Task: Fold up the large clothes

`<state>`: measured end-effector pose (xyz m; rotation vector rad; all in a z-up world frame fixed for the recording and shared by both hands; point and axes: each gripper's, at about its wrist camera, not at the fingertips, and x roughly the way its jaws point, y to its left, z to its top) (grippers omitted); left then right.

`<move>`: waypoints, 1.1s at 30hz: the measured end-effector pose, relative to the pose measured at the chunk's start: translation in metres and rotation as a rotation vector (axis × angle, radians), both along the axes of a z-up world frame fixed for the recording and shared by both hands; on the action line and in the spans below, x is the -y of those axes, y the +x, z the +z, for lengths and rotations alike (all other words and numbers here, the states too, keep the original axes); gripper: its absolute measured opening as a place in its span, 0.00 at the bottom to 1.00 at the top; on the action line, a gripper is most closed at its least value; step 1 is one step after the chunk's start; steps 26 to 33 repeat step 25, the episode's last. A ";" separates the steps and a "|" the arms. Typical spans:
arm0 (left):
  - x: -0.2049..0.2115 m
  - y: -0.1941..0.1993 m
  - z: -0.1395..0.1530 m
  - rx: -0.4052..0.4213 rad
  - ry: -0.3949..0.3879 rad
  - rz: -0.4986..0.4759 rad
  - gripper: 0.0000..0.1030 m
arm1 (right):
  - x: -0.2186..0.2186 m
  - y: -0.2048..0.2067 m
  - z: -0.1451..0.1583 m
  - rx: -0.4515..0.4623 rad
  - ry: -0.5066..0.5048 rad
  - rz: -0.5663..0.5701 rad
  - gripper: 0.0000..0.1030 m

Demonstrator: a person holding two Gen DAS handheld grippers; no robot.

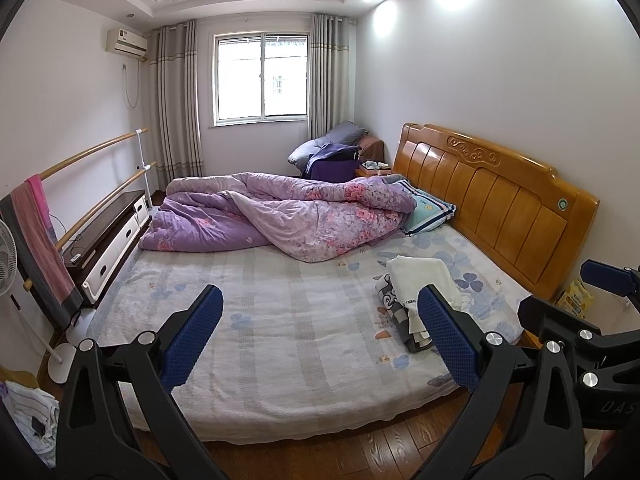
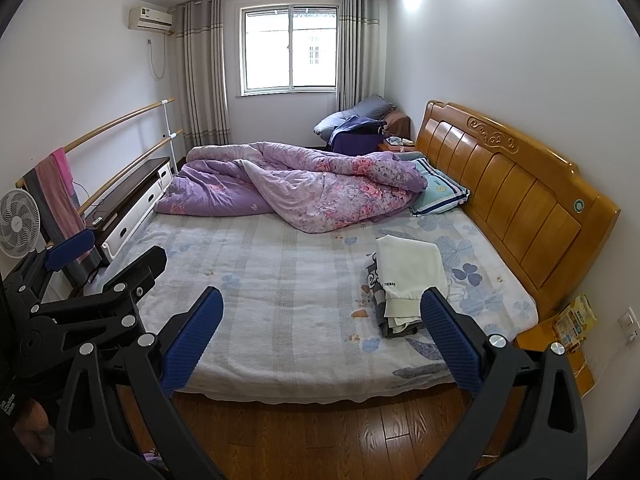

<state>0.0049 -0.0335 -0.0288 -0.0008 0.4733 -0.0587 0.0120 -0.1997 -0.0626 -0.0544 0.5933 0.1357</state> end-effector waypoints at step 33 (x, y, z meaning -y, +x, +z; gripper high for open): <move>0.012 0.048 -0.016 -0.045 -0.016 -0.004 0.95 | 0.007 0.032 -0.009 -0.031 0.027 0.013 0.93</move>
